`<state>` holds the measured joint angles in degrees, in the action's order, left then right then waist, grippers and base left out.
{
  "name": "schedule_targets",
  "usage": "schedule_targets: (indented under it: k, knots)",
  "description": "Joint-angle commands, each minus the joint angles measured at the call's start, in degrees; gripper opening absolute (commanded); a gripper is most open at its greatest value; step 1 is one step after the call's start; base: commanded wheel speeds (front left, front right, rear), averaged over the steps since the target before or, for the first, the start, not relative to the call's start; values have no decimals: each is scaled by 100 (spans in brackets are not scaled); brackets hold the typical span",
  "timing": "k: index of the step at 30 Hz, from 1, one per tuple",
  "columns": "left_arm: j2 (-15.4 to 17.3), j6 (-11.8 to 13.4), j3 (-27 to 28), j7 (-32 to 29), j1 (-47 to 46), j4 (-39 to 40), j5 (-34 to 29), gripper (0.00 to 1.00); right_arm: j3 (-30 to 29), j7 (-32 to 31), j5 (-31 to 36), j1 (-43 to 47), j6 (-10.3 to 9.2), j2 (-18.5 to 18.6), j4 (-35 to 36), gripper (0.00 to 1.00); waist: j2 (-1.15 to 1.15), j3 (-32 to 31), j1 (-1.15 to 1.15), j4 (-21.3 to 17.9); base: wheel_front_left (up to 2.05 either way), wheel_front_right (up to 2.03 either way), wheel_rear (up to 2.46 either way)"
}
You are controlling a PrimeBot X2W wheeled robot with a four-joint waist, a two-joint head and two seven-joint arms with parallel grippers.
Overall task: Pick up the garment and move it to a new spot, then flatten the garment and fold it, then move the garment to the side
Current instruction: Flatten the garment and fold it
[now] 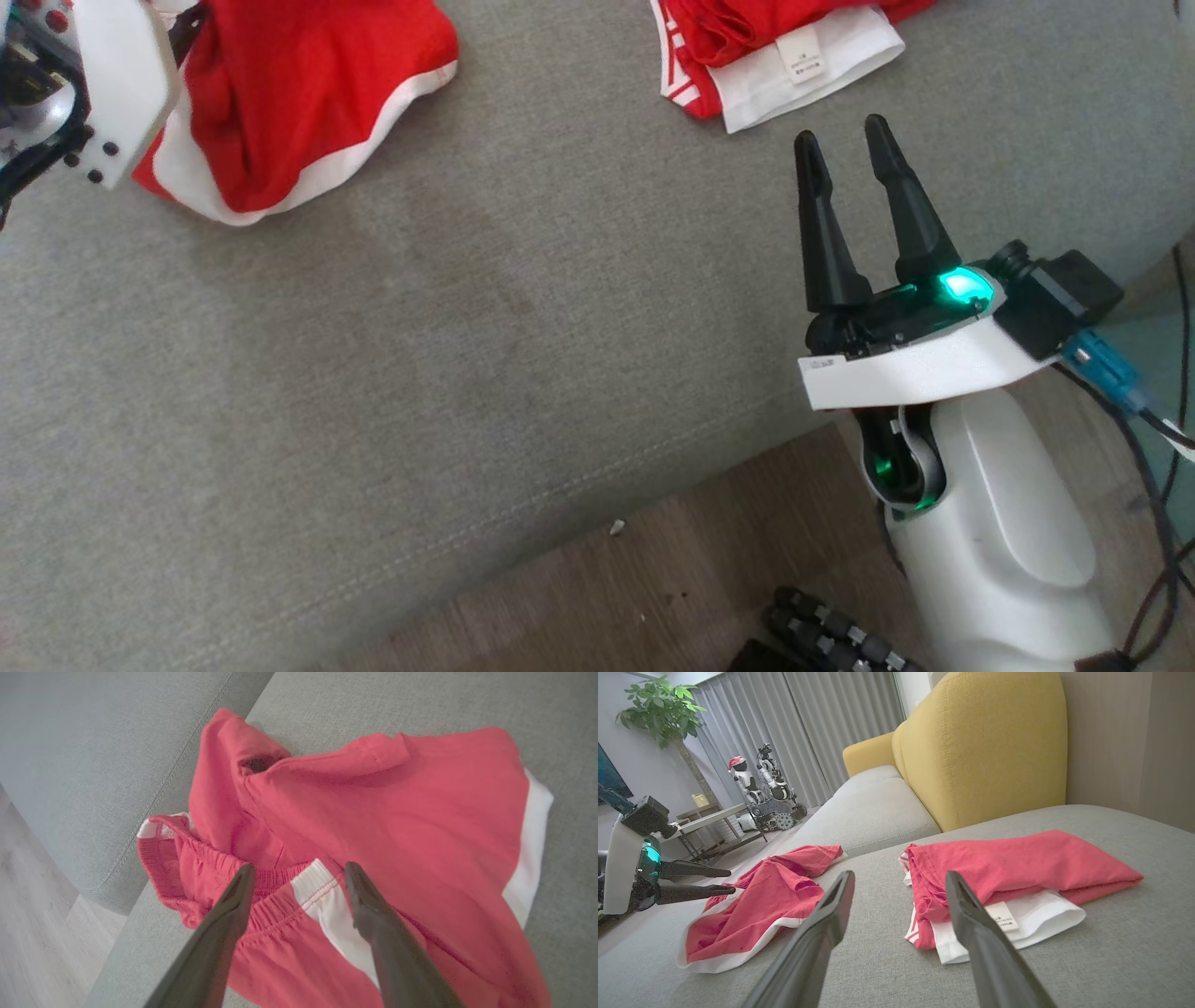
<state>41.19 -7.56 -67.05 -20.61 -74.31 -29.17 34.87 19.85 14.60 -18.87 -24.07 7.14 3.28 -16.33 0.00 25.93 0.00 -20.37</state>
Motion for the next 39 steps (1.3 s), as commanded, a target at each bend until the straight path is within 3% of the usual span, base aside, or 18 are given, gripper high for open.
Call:
schedule_targets:
  k: [1,12,29,39]
  knots:
    - [240,8,33,69,-401,72,88,100,117,40,-71,-86,35,-40,222,100,0,29,0,-31,0,0,0]
    - [470,8,-586,196,-841,-223,471,100,218,40,-185,-89,35,-40,245,100,0,111,0,-231,0,0,0]
    - [637,8,-630,-516,-604,400,504,100,245,40,-187,-81,35,-40,236,100,0,107,0,-232,0,0,0]
    - [620,8,-630,-557,-658,362,419,100,305,40,-202,-99,35,-40,246,100,0,140,0,-266,0,0,0]
